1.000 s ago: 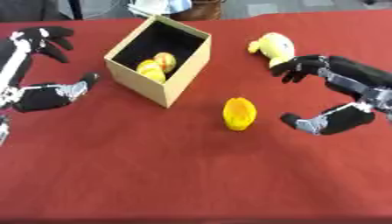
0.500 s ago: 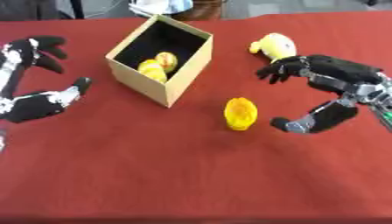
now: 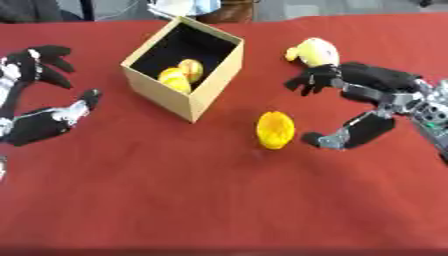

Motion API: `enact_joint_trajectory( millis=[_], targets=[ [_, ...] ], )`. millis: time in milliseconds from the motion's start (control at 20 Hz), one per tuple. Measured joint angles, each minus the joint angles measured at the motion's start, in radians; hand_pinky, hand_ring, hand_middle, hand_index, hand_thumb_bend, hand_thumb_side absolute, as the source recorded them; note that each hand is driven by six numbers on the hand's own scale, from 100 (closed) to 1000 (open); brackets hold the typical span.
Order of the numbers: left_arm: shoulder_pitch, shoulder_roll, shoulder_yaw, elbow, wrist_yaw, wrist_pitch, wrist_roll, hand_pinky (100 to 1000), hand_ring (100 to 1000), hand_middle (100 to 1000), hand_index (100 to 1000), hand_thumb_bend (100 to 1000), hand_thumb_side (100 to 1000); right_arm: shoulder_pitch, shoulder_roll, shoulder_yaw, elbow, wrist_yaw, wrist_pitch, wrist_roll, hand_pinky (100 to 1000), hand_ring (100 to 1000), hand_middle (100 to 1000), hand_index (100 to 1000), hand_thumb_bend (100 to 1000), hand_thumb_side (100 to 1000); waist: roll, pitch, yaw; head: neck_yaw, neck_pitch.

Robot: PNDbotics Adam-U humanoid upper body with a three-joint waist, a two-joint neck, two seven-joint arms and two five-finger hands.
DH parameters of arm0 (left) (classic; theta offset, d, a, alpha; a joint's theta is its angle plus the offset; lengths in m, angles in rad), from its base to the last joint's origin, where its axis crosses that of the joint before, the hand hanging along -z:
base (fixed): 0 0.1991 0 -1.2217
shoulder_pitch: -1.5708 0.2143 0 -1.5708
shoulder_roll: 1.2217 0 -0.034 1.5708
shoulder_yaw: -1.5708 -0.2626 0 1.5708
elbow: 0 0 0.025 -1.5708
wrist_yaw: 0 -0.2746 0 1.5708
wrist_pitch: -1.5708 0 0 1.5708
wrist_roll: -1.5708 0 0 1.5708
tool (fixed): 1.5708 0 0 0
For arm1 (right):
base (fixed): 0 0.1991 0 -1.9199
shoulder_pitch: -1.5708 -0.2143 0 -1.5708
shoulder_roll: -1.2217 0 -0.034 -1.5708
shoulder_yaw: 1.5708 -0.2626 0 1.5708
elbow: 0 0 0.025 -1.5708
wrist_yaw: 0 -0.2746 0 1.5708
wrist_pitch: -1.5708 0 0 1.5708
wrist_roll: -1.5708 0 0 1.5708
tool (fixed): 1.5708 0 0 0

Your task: Pick up objects on the table and place them in the box.

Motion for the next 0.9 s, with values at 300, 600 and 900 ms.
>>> enact_joint_trajectory(
  millis=[300, 600, 900],
  targets=[
    [0.009, -0.019, 0.001, 0.0, 0.0, -0.002, 0.002, 662, 542, 582, 816, 476, 348, -0.035, 0.075, 0.005, 0.162, 0.052, -0.047, -0.012, 713, 749, 811, 925, 346, 411, 0.0, 0.0, 0.0, -0.005, 0.003],
    [0.012, -0.024, 0.001, 0.001, 0.0, -0.002, 0.002, 662, 541, 581, 816, 475, 347, -0.053, 0.125, 0.004, 0.278, 0.097, -0.099, -0.039, 710, 746, 806, 919, 342, 410, 0.0, 0.0, 0.001, -0.008, 0.004],
    [0.013, -0.026, 0.001, 0.001, 0.0, -0.002, 0.001, 662, 541, 581, 816, 475, 346, -0.054, 0.15, -0.002, 0.337, 0.133, -0.129, -0.051, 714, 746, 800, 909, 343, 406, 0.0, 0.0, 0.002, -0.008, 0.004]
  ],
)
